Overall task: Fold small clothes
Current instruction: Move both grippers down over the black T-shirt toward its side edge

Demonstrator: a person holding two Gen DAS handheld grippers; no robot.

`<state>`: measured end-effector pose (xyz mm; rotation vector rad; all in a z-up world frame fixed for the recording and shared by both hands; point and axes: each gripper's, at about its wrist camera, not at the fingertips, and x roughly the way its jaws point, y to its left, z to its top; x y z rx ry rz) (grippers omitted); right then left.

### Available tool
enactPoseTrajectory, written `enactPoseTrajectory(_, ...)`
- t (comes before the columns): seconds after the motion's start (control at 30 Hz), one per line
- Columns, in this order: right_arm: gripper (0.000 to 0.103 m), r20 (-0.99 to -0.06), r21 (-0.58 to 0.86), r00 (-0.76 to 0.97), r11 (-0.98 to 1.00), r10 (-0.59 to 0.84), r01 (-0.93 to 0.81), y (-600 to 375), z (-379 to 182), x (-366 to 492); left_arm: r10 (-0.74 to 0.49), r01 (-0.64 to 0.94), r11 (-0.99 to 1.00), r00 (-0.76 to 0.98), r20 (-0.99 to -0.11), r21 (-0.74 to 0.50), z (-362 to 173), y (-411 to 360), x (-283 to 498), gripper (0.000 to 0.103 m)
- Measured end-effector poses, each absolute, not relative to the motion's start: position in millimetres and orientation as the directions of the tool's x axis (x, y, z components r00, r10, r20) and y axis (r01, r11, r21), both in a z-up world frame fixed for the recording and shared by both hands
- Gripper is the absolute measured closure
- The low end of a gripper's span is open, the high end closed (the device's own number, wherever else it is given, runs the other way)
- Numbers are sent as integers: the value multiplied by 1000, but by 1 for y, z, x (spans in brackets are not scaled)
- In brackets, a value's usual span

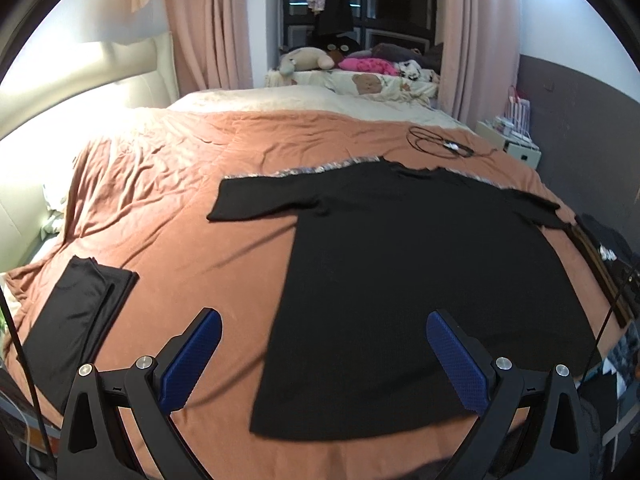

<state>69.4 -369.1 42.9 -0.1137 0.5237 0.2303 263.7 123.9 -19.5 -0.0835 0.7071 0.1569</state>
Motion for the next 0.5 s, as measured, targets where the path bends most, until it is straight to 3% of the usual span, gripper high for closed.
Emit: enactPoseTrajectory(0.5,0,-532,-65,809,940,251,-334,-324,47,154,177,-215,976,732,-658,24,-12,192,341,1)
